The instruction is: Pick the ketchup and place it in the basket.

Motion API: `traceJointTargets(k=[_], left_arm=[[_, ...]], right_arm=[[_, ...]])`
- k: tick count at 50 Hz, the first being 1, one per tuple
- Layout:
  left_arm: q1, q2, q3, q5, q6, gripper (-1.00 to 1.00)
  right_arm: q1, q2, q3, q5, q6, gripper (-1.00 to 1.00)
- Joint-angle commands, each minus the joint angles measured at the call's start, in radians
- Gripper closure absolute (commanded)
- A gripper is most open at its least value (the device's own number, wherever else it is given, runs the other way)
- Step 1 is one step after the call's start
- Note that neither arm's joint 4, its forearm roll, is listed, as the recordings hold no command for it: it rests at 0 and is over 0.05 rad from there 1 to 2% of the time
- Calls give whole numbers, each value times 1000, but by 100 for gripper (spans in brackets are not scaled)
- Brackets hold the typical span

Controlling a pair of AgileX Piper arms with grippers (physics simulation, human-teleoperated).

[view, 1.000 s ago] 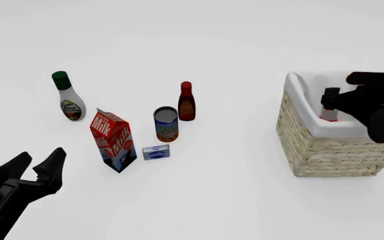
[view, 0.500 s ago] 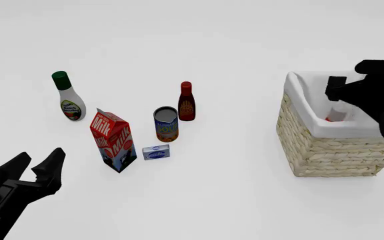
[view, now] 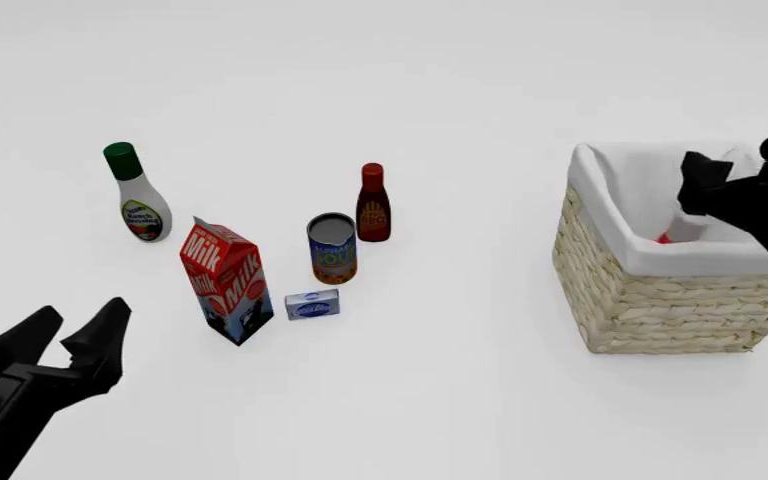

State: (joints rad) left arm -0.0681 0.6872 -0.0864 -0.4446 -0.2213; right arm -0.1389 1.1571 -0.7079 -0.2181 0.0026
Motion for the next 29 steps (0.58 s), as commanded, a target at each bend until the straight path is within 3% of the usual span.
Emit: traceJointTargets(k=[1,13,24,29], left_arm=[[-15,-8,2,0,-2,-100],[-20,-36,-5,20,1,-100],[-24,-83,-21,61,1,-100],[-27,-92,-11,56,-1,-100]], right_arm=[[-25,-164,127,-27,-18,-100],[-10,-289,215,-16,-46,-100],[3,-481,368,-53,-103,-100],[15,-545,445,-69,-94,-100]])
